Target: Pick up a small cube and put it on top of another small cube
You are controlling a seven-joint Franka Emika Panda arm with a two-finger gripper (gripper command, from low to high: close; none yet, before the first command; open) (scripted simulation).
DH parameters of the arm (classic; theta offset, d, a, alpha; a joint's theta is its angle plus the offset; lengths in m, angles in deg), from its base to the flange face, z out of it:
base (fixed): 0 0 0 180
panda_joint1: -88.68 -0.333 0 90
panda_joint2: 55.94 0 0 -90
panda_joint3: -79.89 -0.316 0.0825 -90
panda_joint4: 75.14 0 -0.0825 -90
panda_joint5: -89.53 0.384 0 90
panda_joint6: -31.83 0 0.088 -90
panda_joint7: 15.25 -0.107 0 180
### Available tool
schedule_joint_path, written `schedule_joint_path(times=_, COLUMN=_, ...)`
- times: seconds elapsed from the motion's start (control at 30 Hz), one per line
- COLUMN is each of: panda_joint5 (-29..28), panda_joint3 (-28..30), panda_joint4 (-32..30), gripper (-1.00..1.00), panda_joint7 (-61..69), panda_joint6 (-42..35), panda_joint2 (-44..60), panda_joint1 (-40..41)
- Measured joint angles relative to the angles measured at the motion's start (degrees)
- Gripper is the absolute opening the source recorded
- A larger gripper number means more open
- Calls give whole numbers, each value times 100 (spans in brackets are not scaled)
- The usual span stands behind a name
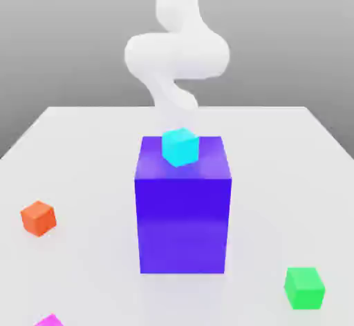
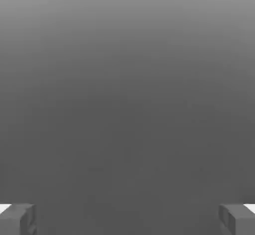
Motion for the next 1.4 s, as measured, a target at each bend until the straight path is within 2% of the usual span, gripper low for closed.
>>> schedule_joint_path(times=0.6, panda_joint5=20, panda_joint3=346, panda_joint4=481, gripper=0, panda_joint7=-1216, panda_joint6=868, panda_joint2=3774, panda_joint1=746)
schedule_joint_path(times=1.03, panda_joint5=474, panda_joint3=580, panda_joint4=830, gripper=0, panda_joint7=-1774, panda_joint6=1503, panda_joint2=6488, panda_joint1=1220)
schedule_joint_path(times=1.17, panda_joint5=618, panda_joint3=491, panda_joint4=1006, gripper=0, panda_joint7=-1726, panda_joint6=2049, panda_joint2=7318, panda_joint1=1327)
schedule_joint_path(times=1.2, panda_joint5=637, panda_joint3=473, panda_joint4=1035, gripper=-100, panda_joint7=-1714, panda_joint6=2143, panda_joint2=7444, panda_joint1=1342)
schedule_joint_path(times=1.4, panda_joint5=650, panda_joint3=462, panda_joint4=1049, gripper=-100, panda_joint7=-1705, panda_joint6=2195, panda_joint2=7508, panda_joint1=1351)
